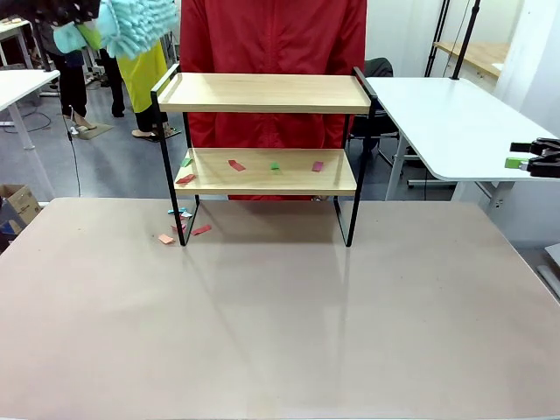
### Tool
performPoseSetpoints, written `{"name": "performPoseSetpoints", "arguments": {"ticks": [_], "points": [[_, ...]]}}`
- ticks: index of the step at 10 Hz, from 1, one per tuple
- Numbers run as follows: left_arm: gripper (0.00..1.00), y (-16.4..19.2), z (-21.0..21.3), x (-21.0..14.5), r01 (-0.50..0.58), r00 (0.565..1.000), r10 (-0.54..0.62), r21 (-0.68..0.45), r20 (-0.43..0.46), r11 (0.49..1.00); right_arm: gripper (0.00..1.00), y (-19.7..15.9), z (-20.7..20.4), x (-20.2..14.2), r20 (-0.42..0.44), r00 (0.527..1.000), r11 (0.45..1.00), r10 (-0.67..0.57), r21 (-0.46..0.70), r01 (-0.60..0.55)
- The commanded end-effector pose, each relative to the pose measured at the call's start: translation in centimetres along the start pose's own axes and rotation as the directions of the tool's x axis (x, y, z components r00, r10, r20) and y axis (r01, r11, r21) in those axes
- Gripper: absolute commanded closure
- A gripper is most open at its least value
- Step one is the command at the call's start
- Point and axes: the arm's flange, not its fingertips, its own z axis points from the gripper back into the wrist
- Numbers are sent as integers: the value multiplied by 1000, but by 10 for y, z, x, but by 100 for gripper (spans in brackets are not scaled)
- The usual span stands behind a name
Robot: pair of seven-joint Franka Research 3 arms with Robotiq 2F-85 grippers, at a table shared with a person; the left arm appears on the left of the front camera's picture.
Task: Clean the shelf.
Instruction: Clean the specific section of the Shelf indicated by the human with the Duster.
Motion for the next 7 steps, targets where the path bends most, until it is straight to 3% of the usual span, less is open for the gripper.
{"name": "performPoseSetpoints", "arguments": {"ticks": [1, 4, 5, 7], "points": [[87, 22, 6, -14, 123, 991, -129, -182, -19, 976, 0, 1, -2, 9, -14, 1000, 1000, -11, -15, 11], [87, 41, 10, -19, 284, 940, -341, -495, -27, 821, 0, 1, -2, 9, -14, 1000, 1000, -11, -15, 11], [87, 42, 5, -22, 373, 889, -457, -572, -3, 730, 0, 1, -2, 9, -14, 1000, 1000, -11, -15, 11], [87, 37, -2, -26, 466, 805, -592, -640, 21, 611, 0, 1, -2, 9, -14, 1000, 1000, -11, -15, 11]]}}
